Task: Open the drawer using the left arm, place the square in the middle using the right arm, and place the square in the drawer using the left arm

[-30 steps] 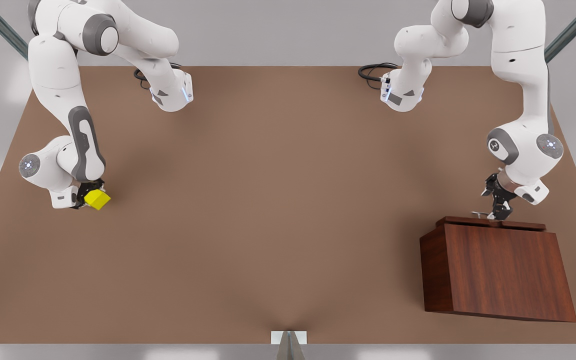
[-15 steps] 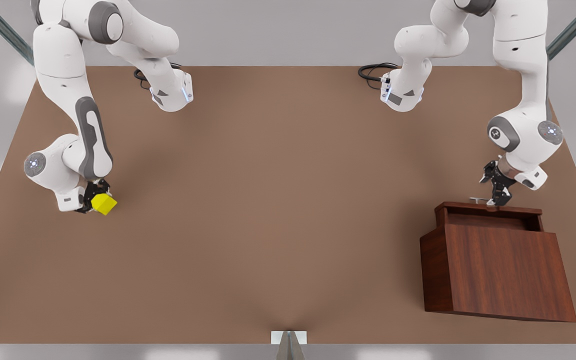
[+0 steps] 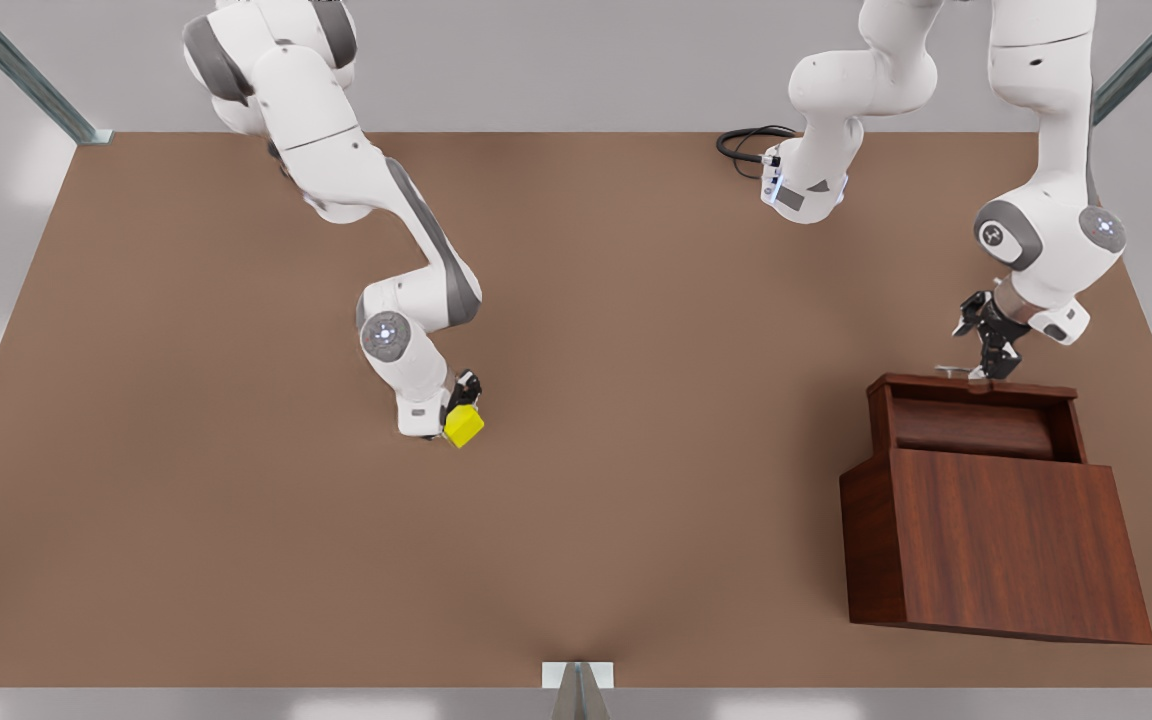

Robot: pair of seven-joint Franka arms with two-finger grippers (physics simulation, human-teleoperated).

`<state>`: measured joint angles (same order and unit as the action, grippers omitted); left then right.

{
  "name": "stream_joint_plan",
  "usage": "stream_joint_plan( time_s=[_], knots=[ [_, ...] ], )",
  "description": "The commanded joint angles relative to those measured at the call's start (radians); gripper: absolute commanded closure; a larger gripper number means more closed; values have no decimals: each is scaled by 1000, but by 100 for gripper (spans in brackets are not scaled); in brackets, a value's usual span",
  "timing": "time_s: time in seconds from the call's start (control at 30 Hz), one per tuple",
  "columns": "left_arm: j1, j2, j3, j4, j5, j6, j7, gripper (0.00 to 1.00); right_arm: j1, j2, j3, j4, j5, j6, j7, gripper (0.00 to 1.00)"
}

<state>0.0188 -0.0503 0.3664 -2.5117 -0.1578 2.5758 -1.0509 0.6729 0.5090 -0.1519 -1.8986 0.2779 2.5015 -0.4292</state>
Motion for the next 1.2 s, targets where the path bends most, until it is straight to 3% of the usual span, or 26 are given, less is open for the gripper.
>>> stream_joint_plan(
  time_s=[0.0, 0.1, 0.2, 0.33, 0.47, 0.5, 0.77, 0.8, 0.83, 1.07, 1.13, 1.17],
  knots=[
    [-19, -11, 0, -7, 1, -5, 0, 0, 8, 6, 0, 12, -3, -3, 10, 36],
    [-59, -212, 58, 8, 52, -163, 21, 0, 65, 49, 29, 95, -5, -4, 73, 36],
    [-95, -218, 86, 158, 90, -269, 299, 0, 135, 103, 74, 161, -6, 3, 125, 36],
    [-220, 30, 77, 474, 76, -457, 810, 0, 209, 152, 77, 228, -11, 4, 196, 36],
    [-283, 309, 63, 944, -9, -807, 879, 0, 315, 163, 77, 263, -11, 23, 234, 36],
    [-283, 320, 34, 979, -16, -826, 888, 0, 338, 198, 77, 322, -11, 22, 248, 36],
    [-283, 311, -165, 1041, -5, -904, 899, 0, 363, 447, 74, 648, -12, 23, 339, 36],
    [-283, 310, -172, 1041, -5, -910, 899, 0, 363, 460, 74, 656, -12, 28, 340, 24],
    [-283, 310, -184, 1041, -5, -910, 899, 0, 364, 460, 74, 650, -14, 54, 340, 0],
    [-283, 313, -231, 1056, -5, -967, 985, 0, 372, 430, 71, 636, -14, 42, 342, 0],
    [-283, 320, -248, 1061, -5, -965, 1020, 0, 369, 324, 71, 563, -11, 36, 342, 0],
    [-283, 322, -257, 1061, -8, -965, 1025, 0, 352, 195, 52, 439, -16, 34, 339, 0]
  ],
)
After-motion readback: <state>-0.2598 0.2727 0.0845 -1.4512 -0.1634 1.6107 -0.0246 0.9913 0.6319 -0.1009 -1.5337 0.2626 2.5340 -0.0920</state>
